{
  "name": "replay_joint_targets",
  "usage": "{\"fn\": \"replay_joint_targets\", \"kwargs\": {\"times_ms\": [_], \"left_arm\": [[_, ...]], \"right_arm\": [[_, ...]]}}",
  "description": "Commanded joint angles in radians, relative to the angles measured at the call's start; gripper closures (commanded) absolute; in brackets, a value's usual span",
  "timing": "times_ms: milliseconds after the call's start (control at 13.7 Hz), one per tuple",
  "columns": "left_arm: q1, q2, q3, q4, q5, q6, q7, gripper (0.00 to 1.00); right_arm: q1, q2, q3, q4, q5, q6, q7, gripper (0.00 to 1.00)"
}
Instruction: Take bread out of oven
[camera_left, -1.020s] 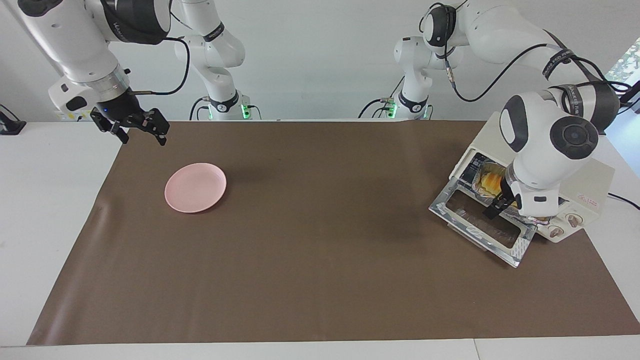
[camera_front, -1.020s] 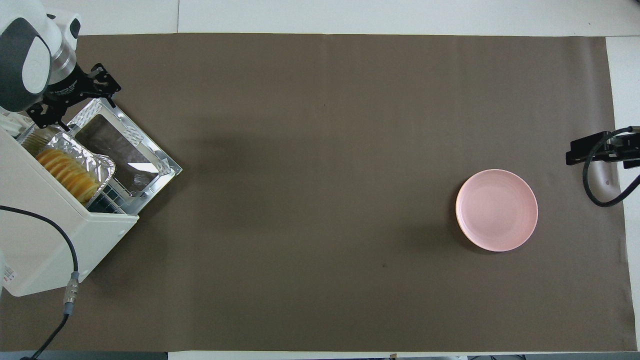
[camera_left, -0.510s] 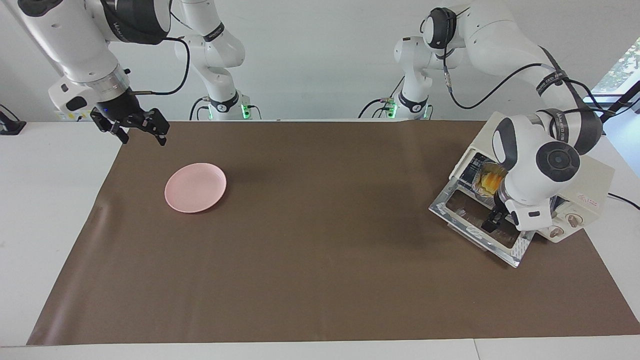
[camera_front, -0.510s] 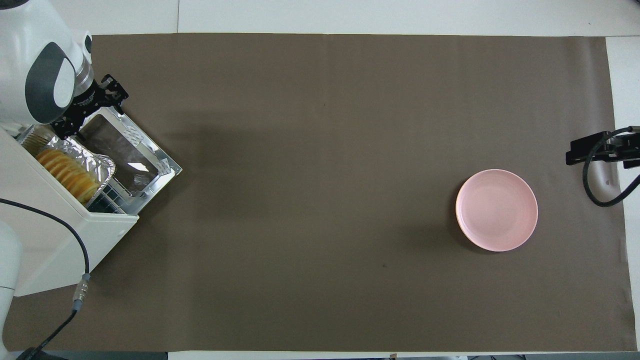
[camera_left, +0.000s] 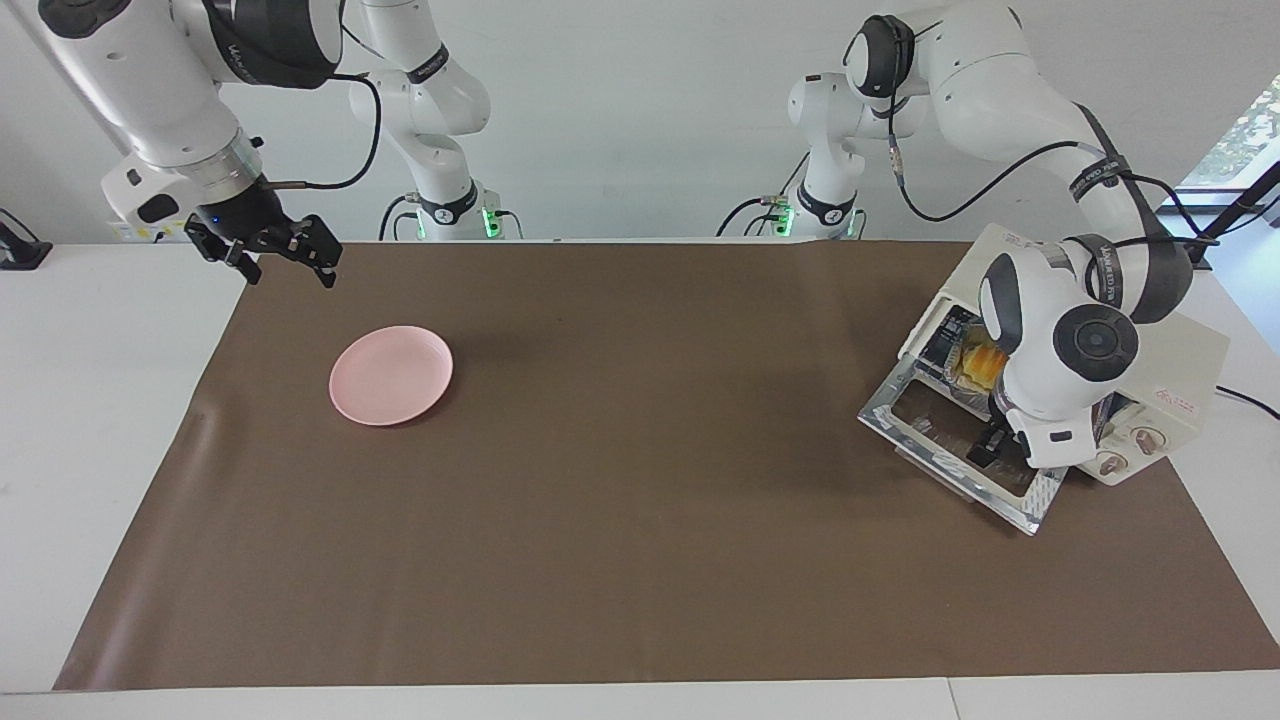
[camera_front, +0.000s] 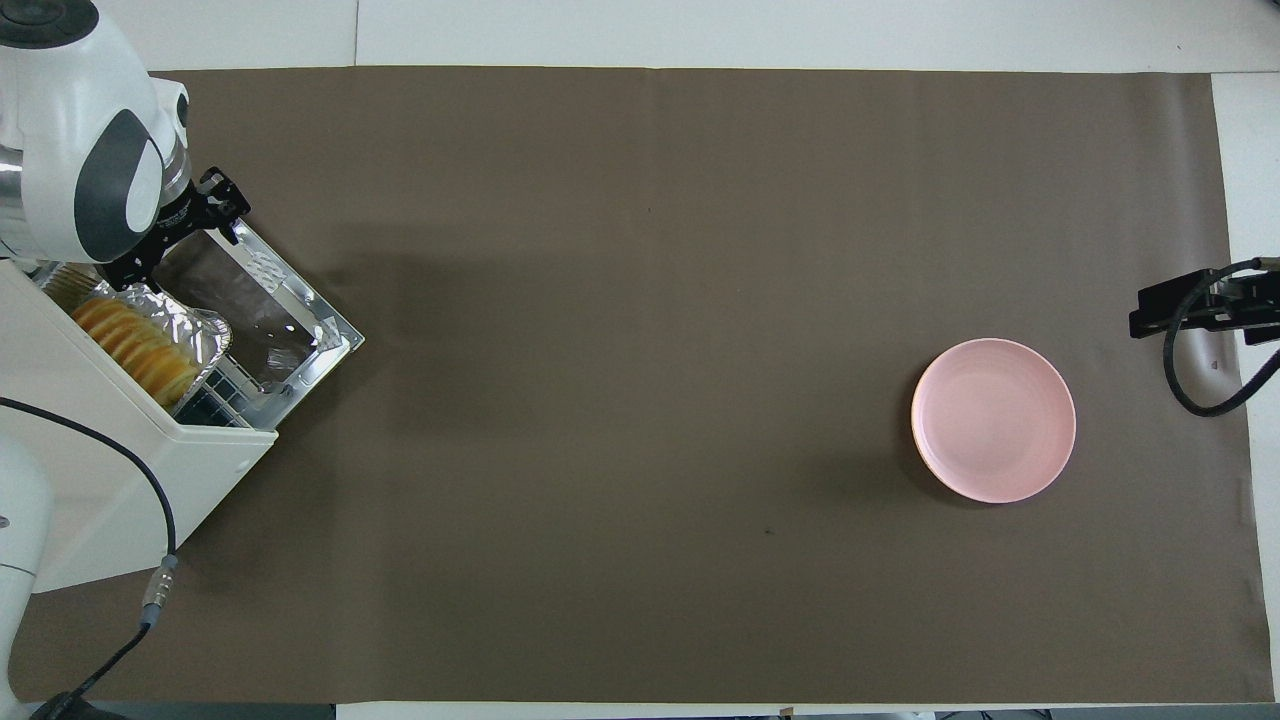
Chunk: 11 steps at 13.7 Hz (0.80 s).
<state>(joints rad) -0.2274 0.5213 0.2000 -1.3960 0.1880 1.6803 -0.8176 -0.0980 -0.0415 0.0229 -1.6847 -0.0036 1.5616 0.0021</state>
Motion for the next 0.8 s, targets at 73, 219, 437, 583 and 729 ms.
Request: {"fn": "replay_joint_targets", "kwargs": {"times_ms": [73,219,437,583,729], "left_arm": [[-0.004,-0.066,0.002,-0.109,0.030,0.052,-0.012,0.00],[0.005,-0.069,0.002,-0.118,0.050,0.062,-0.008,0.00],[0.023,-0.075,0.001,-0.130,0.051,0.068,-0.003,0.00],[0.023,-0.080,0.001,-0.147,0.051,0.075,-0.005,0.00],[0.023,-0.092,0.002,-0.181,0.051,0.108,-0.005,0.00]], "right_arm": [[-0.009,-0.023,0.006,-0.020,0.019,-0.018,-0.059,0.00],[-0.009,-0.024,0.006,-0.024,0.019,-0.017,-0.059,0.00],[-0.008,-0.026,0.006,-0.027,0.019,-0.015,-0.062,0.00],[-0.009,-0.026,0.006,-0.027,0.019,-0.017,-0.060,0.00],[-0.009,-0.026,0.006,-0.027,0.019,-0.011,-0.056,0.00]]}}
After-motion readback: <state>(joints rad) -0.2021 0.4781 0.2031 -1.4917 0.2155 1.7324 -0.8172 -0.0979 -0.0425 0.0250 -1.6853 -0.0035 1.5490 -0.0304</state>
